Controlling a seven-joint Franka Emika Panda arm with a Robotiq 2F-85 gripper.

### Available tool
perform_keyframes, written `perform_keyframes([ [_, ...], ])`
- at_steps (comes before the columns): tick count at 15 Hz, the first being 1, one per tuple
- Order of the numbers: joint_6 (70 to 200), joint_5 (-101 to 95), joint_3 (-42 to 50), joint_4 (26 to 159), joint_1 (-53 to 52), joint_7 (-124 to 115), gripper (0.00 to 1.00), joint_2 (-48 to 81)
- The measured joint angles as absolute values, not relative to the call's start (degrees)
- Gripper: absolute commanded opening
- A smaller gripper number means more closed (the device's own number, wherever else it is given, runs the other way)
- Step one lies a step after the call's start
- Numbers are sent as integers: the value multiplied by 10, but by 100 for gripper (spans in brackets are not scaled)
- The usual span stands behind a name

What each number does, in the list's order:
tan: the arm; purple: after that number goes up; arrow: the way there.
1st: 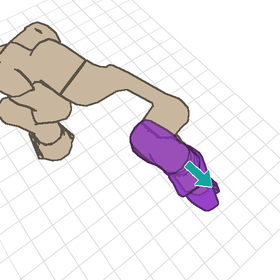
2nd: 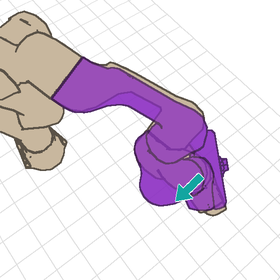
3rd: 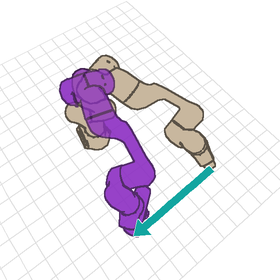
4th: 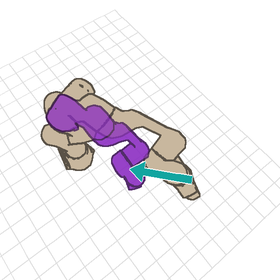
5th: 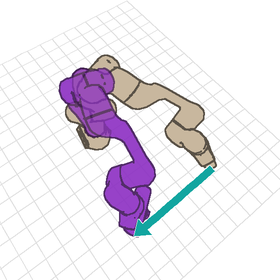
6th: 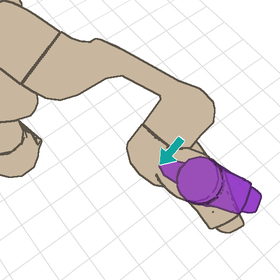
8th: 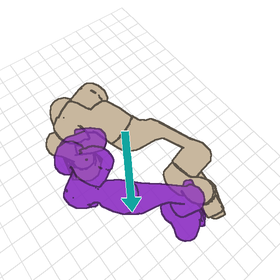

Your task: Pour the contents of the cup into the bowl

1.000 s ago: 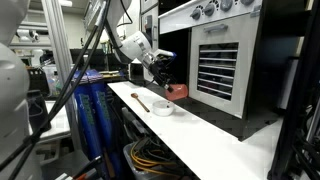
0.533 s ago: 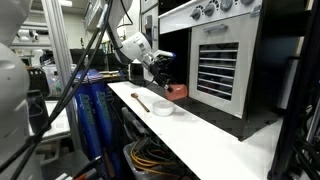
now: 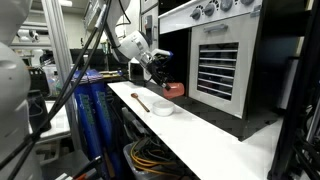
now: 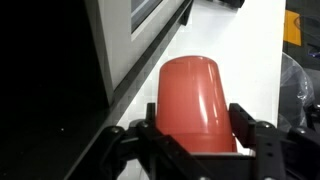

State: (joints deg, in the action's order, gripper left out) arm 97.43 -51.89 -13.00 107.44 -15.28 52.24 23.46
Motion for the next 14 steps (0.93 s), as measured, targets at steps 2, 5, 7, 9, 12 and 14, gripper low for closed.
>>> perform_keyframes([
  [2, 974, -525, -134, 1074, -159, 522, 47, 235],
  [5, 972, -533, -137, 1074, -170, 522, 47, 236],
  [7, 969, -536, -140, 1074, -176, 522, 47, 238],
  [9, 967, -536, -142, 1074, -179, 522, 47, 240],
  [12, 964, -533, -144, 1074, -178, 522, 47, 240],
  [14, 963, -527, -143, 1074, -173, 522, 47, 239],
])
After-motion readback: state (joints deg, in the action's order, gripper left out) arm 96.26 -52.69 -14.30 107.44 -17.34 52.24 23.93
